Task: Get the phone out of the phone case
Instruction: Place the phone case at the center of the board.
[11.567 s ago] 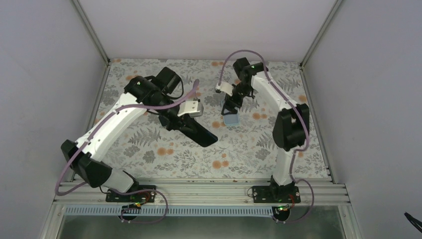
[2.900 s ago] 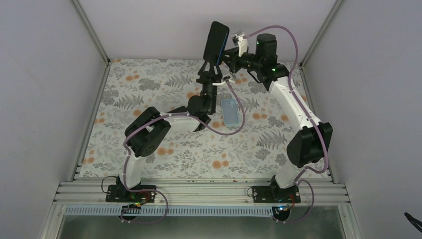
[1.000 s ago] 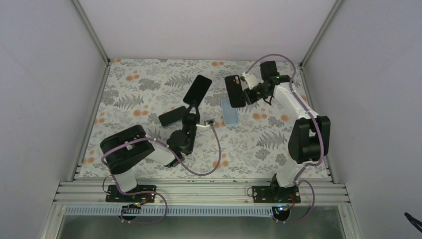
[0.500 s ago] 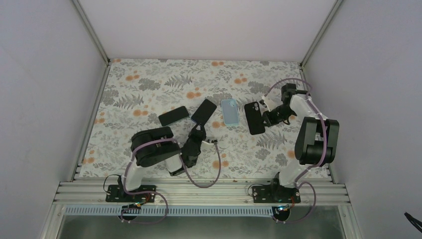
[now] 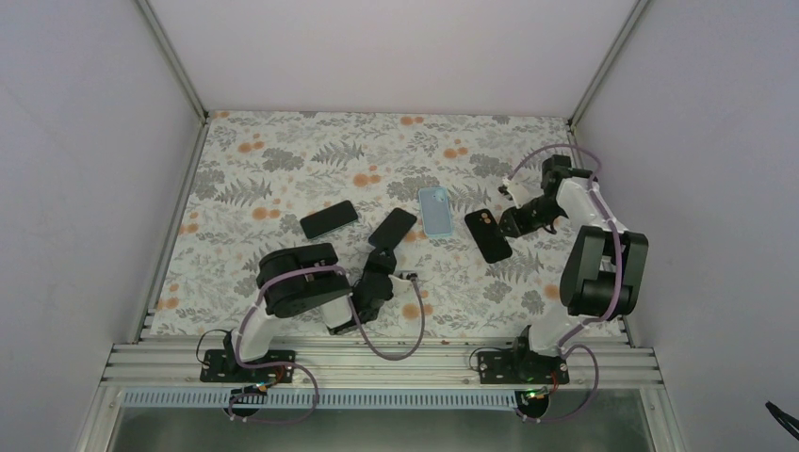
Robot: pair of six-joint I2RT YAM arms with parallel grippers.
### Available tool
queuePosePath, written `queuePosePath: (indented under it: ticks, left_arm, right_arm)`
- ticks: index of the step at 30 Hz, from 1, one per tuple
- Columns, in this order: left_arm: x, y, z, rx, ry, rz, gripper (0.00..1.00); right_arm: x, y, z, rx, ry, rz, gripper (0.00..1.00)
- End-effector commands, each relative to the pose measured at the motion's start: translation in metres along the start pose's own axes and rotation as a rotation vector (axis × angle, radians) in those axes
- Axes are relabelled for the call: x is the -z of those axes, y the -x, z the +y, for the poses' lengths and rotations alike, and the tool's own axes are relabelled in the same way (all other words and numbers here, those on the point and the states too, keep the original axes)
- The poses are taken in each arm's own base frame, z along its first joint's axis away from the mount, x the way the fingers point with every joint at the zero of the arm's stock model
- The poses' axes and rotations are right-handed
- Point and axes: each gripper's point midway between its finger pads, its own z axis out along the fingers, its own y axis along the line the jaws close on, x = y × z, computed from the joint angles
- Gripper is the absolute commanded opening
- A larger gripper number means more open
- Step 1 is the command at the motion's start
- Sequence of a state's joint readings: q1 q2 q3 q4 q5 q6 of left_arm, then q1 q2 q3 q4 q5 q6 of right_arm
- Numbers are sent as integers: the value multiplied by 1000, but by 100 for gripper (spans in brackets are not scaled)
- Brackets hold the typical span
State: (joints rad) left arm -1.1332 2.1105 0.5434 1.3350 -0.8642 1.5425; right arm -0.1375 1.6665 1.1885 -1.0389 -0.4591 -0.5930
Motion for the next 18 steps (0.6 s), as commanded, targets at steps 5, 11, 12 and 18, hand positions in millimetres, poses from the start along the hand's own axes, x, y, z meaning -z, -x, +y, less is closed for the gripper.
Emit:
queuePosePath:
  ticks: [5,11,12,18]
  left_arm:
    - [15,21,-36,79,-248,-37,33]
    - [47,48,-58,110,-564,-131,58]
    - [65,63,-58,114,-631,-204,66]
    - [122,116,-7,275,-978,-430,100]
  right_arm:
    - [42,7,3,58,-39,-75,39]
    - [76,12,8,97,-100,-109,63]
    - [83,14,9,104,-111,-120,65]
    - [117,23,16,153,-182,-178,99]
